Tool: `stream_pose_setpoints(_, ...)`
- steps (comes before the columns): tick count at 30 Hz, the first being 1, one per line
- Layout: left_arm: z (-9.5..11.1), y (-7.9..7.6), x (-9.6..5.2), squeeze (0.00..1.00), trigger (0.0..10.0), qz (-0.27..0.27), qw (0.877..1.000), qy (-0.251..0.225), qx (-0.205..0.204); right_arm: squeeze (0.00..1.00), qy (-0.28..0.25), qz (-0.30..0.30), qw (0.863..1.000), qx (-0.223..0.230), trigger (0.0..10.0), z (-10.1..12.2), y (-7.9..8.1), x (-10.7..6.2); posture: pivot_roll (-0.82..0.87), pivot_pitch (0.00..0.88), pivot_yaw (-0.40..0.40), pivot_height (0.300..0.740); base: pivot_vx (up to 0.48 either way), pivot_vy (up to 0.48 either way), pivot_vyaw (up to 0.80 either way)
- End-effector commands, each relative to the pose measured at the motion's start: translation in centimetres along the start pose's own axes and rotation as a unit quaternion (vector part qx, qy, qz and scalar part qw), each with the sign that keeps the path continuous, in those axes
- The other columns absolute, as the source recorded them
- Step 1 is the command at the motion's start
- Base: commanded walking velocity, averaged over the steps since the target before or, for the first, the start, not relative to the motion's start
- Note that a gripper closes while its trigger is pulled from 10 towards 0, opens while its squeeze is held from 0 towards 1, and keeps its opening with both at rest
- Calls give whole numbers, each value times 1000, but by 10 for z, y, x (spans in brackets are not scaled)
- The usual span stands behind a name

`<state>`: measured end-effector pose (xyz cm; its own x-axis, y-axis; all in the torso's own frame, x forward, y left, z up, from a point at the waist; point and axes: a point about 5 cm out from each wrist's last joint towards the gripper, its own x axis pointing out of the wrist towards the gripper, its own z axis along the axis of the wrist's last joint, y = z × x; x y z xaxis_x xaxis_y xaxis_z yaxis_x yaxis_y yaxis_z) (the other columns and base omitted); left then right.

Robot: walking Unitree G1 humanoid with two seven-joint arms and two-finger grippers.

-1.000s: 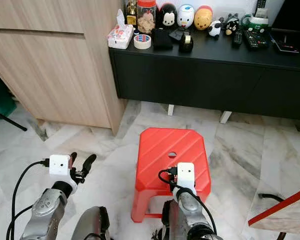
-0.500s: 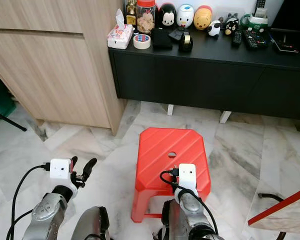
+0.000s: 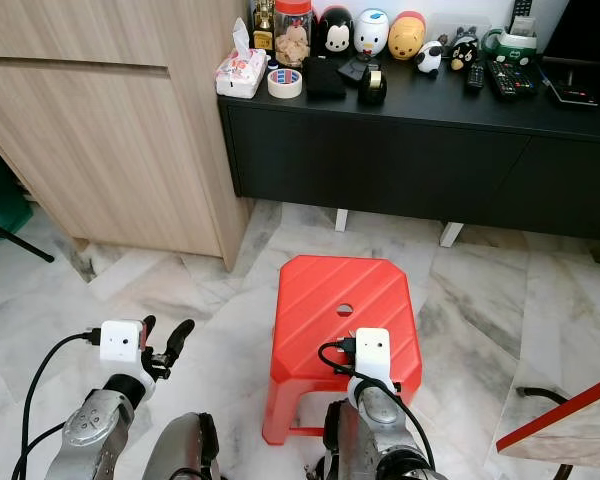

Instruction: Hang keys on a hook

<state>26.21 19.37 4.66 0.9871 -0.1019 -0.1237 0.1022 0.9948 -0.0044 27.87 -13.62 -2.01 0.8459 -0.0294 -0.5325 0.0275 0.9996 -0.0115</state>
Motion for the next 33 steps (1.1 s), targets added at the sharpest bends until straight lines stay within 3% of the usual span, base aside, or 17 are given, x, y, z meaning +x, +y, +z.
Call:
stream_pose_setpoints(1, -2, 0, -3, 0, 10000, -2, 1000, 9, 4, 0, 8, -4, 1000, 3, 0, -4, 0, -1, 89, 154, -27, 582, 0, 0, 0)
stream_pose_setpoints(16, -5, -3, -1, 0, 10000, -8, 1000, 16, 7, 0, 12, -25, 1000, 6, 0, -42, -5, -22, 67, 143, -30, 582, 0, 0, 0)
stream_pose_setpoints(23, -5, -3, 0, 0, 10000, -8, 1000, 16, 7, 0, -22, -30, 999, 20, 0, -34, -7, -24, 68, 142, -32, 582, 0, 0, 0)
stream_pose_setpoints(24, -5, -2, 0, 0, 10000, -8, 1000, 16, 7, 0, -37, -29, 999, 24, 2314, -28, -7, -23, 68, 141, -32, 582, 0, 0, 0)
stream_pose_setpoints(25, -5, -2, 0, 0, 10000, -7, 1000, 15, 7, 0, -52, -29, 998, 28, 10000, -21, -7, -22, 67, 140, -32, 582, 0, 0, 0)
stream_pose_setpoints(33, -5, -2, 0, 0, 10000, -7, 1000, 14, 5, 0, -103, -29, 993, 44, 10000, 5, -8, -19, 69, 135, -36, 582, 0, 0, 0)
